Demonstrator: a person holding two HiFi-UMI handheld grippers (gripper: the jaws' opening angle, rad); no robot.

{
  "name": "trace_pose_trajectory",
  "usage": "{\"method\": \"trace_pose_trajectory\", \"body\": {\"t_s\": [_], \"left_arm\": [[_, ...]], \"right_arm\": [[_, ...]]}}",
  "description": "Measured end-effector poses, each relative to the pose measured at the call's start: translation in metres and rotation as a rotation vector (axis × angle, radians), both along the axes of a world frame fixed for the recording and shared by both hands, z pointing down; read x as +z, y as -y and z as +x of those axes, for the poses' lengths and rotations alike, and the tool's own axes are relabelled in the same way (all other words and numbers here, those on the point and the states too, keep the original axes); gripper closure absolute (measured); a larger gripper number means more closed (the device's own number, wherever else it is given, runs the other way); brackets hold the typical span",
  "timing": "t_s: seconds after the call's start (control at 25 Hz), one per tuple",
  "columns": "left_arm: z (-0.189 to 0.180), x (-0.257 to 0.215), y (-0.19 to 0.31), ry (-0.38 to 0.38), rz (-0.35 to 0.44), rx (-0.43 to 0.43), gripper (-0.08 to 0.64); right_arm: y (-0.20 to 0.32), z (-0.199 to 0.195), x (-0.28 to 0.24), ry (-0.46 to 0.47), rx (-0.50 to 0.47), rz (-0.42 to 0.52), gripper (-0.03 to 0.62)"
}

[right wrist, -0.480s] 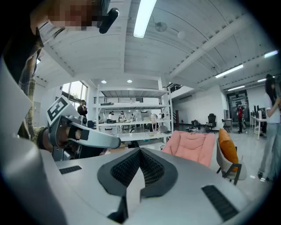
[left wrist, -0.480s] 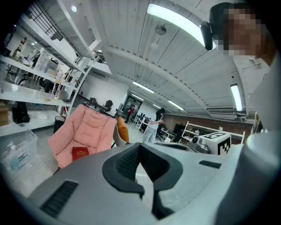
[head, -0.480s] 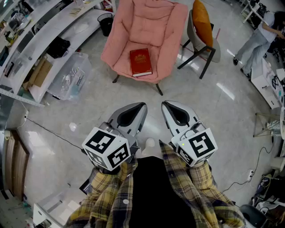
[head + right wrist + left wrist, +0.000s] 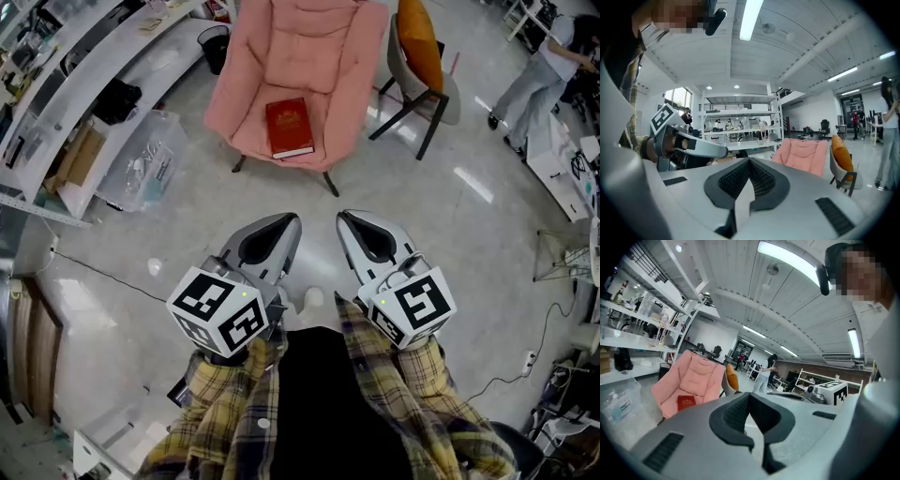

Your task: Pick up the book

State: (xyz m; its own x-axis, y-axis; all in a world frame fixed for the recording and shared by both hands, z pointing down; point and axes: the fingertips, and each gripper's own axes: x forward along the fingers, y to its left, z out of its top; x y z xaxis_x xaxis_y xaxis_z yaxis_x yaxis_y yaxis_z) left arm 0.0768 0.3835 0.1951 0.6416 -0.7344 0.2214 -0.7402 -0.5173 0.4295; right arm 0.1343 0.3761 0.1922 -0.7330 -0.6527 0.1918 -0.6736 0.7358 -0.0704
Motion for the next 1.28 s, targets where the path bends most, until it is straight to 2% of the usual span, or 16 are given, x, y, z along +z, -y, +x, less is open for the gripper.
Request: {"method": "trace_pose_trajectory", "body": {"t_s": [0.4, 0.72, 0.96, 1.28], "left_arm": [[-0.005, 0.005, 0.003, -0.008, -0.003, -0.084, 0.557], [-0.029, 0.013, 0.021, -0.015, -0.028, -0.118, 0.557], [-0.058, 0.020, 0.053, -0.019, -0.031, -0.096, 0.557], [-0.111, 0.018, 0.122, -0.007, -0.033, -0.018, 0.557]], "right_arm": [[-0.003, 0.009, 0.009, -0.007, -0.047, -0.018, 0.577], [0.015, -0.010, 0.020, -0.016, -0.063, -0.063, 0.577], [0.041, -0.045, 0.030, -0.020, -0.060, -0.083, 0.575], [0.106, -0.103, 0.030, -0.015, -0.001, -0.094, 0.577]]}}
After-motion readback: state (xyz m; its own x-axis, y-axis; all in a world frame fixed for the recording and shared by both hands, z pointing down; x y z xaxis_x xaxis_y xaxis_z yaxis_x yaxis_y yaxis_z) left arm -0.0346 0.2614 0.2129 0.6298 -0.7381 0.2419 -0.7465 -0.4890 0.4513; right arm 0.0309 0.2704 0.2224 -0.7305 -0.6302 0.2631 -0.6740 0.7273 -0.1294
